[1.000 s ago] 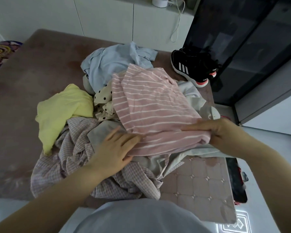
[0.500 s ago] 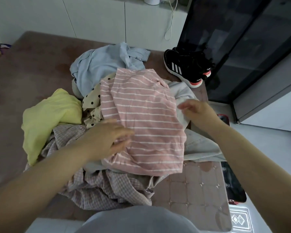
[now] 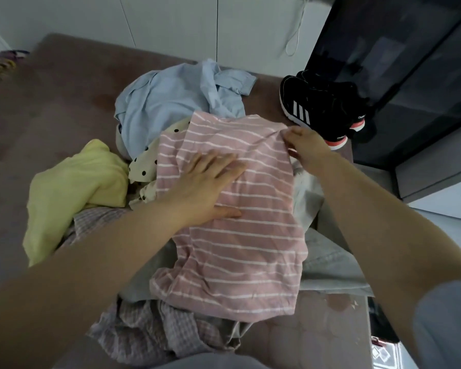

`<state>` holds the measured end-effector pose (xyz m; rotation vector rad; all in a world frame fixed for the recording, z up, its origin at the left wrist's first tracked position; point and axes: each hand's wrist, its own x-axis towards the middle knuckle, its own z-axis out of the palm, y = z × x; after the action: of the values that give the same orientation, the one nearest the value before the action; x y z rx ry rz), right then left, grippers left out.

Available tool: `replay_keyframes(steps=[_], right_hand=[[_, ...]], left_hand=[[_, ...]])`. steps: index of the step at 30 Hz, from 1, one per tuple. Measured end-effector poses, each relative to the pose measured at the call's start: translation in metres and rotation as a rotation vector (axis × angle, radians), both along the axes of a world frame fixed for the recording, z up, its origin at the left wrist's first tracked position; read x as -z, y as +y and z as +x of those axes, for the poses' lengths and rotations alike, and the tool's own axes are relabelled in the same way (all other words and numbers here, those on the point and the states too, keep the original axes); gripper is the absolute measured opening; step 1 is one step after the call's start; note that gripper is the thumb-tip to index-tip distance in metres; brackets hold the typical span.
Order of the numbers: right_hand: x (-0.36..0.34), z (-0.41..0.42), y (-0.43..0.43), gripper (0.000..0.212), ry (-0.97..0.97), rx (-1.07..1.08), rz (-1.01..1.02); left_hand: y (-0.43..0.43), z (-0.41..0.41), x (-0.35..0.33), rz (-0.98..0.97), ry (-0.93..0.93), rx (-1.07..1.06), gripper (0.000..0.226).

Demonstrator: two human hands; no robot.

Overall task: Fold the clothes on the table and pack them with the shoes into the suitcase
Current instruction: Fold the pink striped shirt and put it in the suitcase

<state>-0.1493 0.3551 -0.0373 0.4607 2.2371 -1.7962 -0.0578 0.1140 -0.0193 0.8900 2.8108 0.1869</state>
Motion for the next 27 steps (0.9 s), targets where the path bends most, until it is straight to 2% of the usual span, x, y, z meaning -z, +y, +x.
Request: replay_keyframes(steps=[2,4,6,9,11,15,19,21,23,25,27], right_hand=[[-0.011,-0.012,0.014,0.008,-0.017,-0.020,-0.250],[-0.028,-0.021,0.026,0.015,-0.058,-0.082,-0.326],[-0.037,-0.032,0.030,0.019,-0.053,-0.130,-0.184],[-0.034,-0.048,0.018,0.014,0.145,-0.054,0.369],[-0.023,-0.047,0.011,0.016,0.226,-0.048,0.596],[-0.018,0.012,-0.002,0.021,0.410,-0.255,0.669],[-0.021,0.131,-0.008,0.011,0.565,-0.438,0.637],[-0.006,0.193,-0.005,0.016,0.506,-0.437,0.662],[0.014,0.246,-0.004,0.018,0.305,-0.300,0.632],[0.031,0.279,-0.009,0.034,0.068,-0.161,0.516],[0.042,0.291,-0.014,0.036,-0.100,-0.061,0.352]], left_hand=[[-0.002,-0.003,0.006,-0.007,0.016,0.003,0.090],[-0.002,-0.004,0.010,0.011,0.046,0.016,0.089],[0.000,-0.004,0.014,0.011,0.071,0.019,0.088],[0.002,-0.005,0.015,-0.014,0.015,-0.016,0.090],[0.002,-0.003,0.014,-0.037,0.008,-0.025,0.093],[-0.008,0.011,0.006,0.098,0.079,0.010,0.085],[-0.032,0.054,0.013,0.281,0.239,0.229,0.045],[-0.042,0.083,0.021,0.361,0.193,0.291,0.033],[-0.047,0.109,0.031,0.381,0.119,0.306,0.039],[-0.048,0.124,0.039,0.338,0.073,0.297,0.041],[-0.046,0.133,0.043,0.296,0.070,0.271,0.042]])
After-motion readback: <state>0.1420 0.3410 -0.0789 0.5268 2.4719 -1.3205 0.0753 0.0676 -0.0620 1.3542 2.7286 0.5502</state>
